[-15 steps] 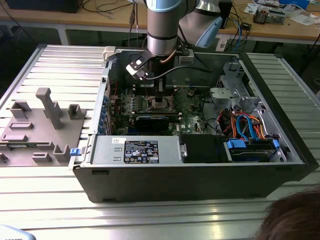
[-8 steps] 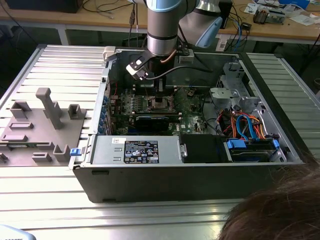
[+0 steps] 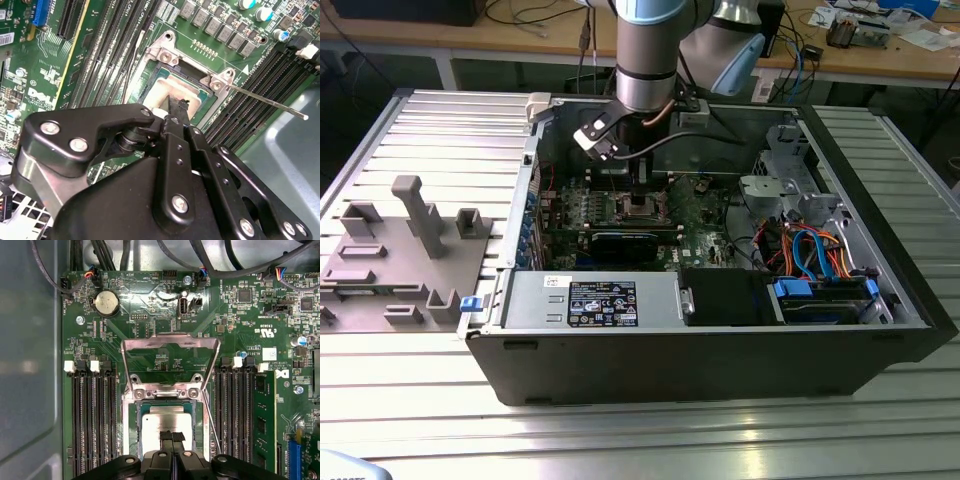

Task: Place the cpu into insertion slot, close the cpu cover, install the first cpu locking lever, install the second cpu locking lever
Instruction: 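Place the cpu into insertion slot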

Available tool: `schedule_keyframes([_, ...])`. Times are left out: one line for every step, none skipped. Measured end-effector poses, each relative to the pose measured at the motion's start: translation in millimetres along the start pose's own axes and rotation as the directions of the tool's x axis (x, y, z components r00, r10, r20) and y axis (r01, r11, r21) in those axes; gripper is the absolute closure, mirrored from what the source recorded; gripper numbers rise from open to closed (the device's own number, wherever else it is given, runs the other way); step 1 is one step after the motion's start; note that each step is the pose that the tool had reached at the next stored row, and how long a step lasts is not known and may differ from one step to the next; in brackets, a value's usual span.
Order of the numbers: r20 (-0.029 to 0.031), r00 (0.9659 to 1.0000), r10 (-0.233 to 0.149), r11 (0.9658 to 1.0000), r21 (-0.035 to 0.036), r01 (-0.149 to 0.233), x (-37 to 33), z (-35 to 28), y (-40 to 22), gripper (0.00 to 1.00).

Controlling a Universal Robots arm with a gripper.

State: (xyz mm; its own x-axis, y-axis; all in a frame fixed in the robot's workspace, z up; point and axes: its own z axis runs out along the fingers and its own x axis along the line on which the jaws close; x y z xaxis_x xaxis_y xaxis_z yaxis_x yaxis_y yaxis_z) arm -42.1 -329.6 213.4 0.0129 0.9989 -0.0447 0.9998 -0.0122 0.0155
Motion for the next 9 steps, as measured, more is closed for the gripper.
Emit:
schedule_keyframes([0.0001,1.0000,-0.002,1.0000,0.0036,0.002,0.0,1.5,0.0,0.89])
schedule_keyframes([0.0000,1.0000,-0.003,1.0000,0.0060,0.003,0.1,2.5,0.1,0.89])
schedule_keyframes([0.0000,1.0000,-0.003,1.0000,0.0082,0.003,0.1,3.3,0.2,0.89])
schedule_keyframes([0.0000,1.0000,-0.005,0.9999,0.0116,0.005,0.2,4.7,0.6,0.89])
schedule_keyframes([0.0000,1.0000,-0.006,0.9999,0.0138,0.006,0.3,5.3,1.1,0.89])
schedule_keyframes([0.0000,1.0000,-0.007,0.9999,0.0155,0.007,0.3,5.6,1.6,0.89])
schedule_keyframes([0.0001,1.0000,-0.009,0.9998,0.0168,0.009,0.3,5.8,2.0,0.89])
schedule_keyframes([0.0001,0.9999,-0.011,0.9998,0.0180,0.011,0.3,6.0,2.6,0.89])
schedule_keyframes([0.0001,0.9999,-0.012,0.9997,0.0192,0.012,0.3,6.2,3.1,0.89])
